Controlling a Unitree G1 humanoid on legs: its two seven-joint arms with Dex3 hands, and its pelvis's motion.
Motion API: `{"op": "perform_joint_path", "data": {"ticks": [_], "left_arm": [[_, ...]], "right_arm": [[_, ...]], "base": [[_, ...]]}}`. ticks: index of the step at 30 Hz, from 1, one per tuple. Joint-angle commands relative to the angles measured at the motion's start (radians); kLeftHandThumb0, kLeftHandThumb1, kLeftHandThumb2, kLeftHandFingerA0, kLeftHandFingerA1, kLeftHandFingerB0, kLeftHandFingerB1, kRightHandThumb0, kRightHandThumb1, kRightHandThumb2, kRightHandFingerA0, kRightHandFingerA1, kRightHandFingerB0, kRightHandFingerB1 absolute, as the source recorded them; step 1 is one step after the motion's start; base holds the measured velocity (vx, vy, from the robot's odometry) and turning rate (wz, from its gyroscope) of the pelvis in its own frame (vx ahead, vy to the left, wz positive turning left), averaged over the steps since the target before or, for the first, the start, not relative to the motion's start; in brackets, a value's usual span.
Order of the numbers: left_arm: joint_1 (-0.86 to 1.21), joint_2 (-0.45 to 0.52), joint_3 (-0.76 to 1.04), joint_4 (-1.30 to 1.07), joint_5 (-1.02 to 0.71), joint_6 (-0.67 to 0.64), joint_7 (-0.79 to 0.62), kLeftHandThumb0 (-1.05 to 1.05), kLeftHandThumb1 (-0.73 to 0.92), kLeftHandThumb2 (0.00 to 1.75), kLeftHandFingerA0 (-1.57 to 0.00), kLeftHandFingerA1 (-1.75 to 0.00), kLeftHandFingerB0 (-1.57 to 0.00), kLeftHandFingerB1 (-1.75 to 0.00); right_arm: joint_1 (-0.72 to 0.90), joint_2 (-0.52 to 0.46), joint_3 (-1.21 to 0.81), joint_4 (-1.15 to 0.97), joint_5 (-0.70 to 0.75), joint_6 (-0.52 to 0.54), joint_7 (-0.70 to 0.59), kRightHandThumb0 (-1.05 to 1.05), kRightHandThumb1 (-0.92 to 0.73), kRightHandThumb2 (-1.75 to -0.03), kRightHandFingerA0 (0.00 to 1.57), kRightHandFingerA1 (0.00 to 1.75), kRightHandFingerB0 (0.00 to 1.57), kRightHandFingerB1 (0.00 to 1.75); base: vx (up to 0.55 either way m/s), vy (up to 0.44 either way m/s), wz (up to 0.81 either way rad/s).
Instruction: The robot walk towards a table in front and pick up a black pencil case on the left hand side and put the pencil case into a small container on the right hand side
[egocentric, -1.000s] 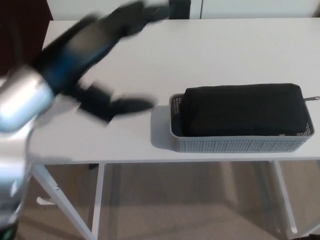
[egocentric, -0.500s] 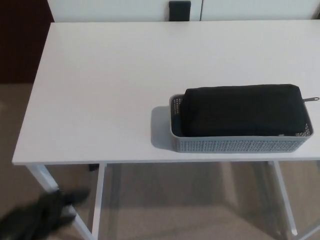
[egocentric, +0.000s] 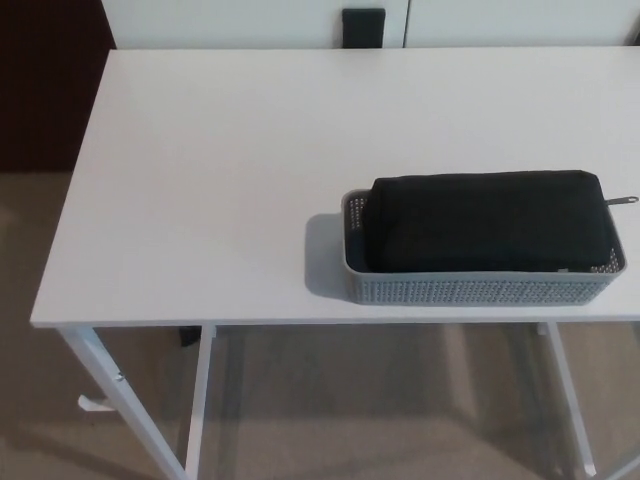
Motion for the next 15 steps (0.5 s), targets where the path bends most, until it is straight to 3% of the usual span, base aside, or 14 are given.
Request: {"op": "perform_joint_path", "data": {"ticks": [1,2,3,4,7,8,9,10,11,12,13,15], "left_arm": [[-0.400,0.062,-0.008,0.670,0.066,-0.096,0.392,-0.71,0.48,0.85,0.00,-0.26,0.00,-0.20],[-0.420,0.068,-0.007,0.699,0.066,-0.098,0.409,-0.71,0.48,0.85,0.00,-0.26,0.00,-0.20],[-0.440,0.072,-0.005,0.736,0.074,-0.086,0.465,-0.69,0.46,0.82,-0.03,-0.35,-0.04,-0.24],[-0.454,0.073,-0.006,0.779,0.078,-0.094,0.501,-0.71,0.44,0.84,0.00,-0.39,-0.09,-0.26],[-0.477,0.094,-0.034,0.869,0.083,-0.141,0.487,-0.73,0.43,0.86,-0.01,-0.45,-0.02,-0.22],[-0.489,0.105,-0.046,0.897,0.091,-0.151,0.493,-0.81,0.57,0.58,-0.07,-0.34,0.00,-0.25],[-0.486,0.104,-0.039,0.884,0.081,-0.163,0.497,-0.74,0.56,0.57,-0.07,-0.33,-0.05,-0.25],[-0.480,0.100,-0.025,0.870,0.063,-0.182,0.497,-0.73,0.45,0.83,0.00,-0.42,-0.13,-0.29],[-0.475,0.097,-0.010,0.861,0.044,-0.205,0.495,-0.73,0.45,0.83,0.00,-0.42,-0.13,-0.29],[-0.472,0.097,-0.006,0.852,0.036,-0.207,0.490,-0.73,0.51,0.57,-0.08,-0.36,-0.10,-0.26],[-0.470,0.098,0.019,0.836,-0.007,-0.214,0.437,-0.72,0.44,0.82,-0.04,-0.29,-0.11,-0.18],[-0.476,0.108,0.023,0.845,-0.019,-0.255,0.425,-0.75,0.46,0.82,-0.05,-0.34,-0.12,-0.19]], "right_arm": [[0.067,0.003,-0.036,-0.003,0.035,-0.086,-0.027,-0.74,-0.67,-0.60,0.65,0.66,0.45,0.48],[0.068,0.005,-0.039,-0.007,0.038,-0.087,-0.025,-0.74,-0.67,-0.60,0.65,0.66,0.45,0.48],[0.070,0.005,-0.034,-0.012,0.030,-0.085,-0.035,-0.79,-0.53,-0.78,0.62,0.70,0.42,0.54],[0.071,0.005,-0.039,-0.016,0.039,-0.088,-0.025,-0.73,-0.67,-0.60,0.64,0.67,0.44,0.49],[0.062,0.001,-0.045,-0.026,0.041,-0.079,-0.026,-0.73,-0.67,-0.60,0.66,0.67,0.44,0.48],[0.057,-0.005,-0.048,-0.024,0.042,-0.088,-0.026,-0.74,-0.67,-0.60,0.64,0.69,0.44,0.50],[0.054,-0.008,-0.056,-0.028,0.049,-0.090,-0.022,-0.78,-0.52,-0.78,0.64,0.72,0.41,0.56],[0.050,-0.009,-0.060,-0.031,0.052,-0.091,-0.019,-0.81,-0.53,-0.78,0.64,0.74,0.40,0.57],[0.047,-0.010,-0.062,-0.034,0.053,-0.093,-0.018,-0.81,-0.53,-0.78,0.64,0.74,0.40,0.57],[0.046,-0.007,-0.068,-0.033,0.059,-0.092,-0.015,-0.77,-0.66,-0.60,0.62,0.73,0.41,0.53],[0.040,0.002,-0.086,-0.029,0.072,-0.097,-0.024,-0.77,-0.65,-0.61,0.57,0.69,0.36,0.48],[0.034,0.014,-0.096,-0.031,0.068,-0.109,-0.053,-0.78,-0.66,-0.61,0.55,0.72,0.34,0.49]], "base": [[0.00,0.000,0.00],[0.00,0.000,0.00],[0.00,0.000,0.00],[0.00,0.000,0.00],[0.00,0.000,0.00],[0.00,0.000,0.00],[0.00,0.000,0.00],[0.00,0.000,0.00],[0.00,0.000,0.00],[0.00,0.000,0.00],[0.00,0.000,0.00],[0.00,0.000,0.00]]}}
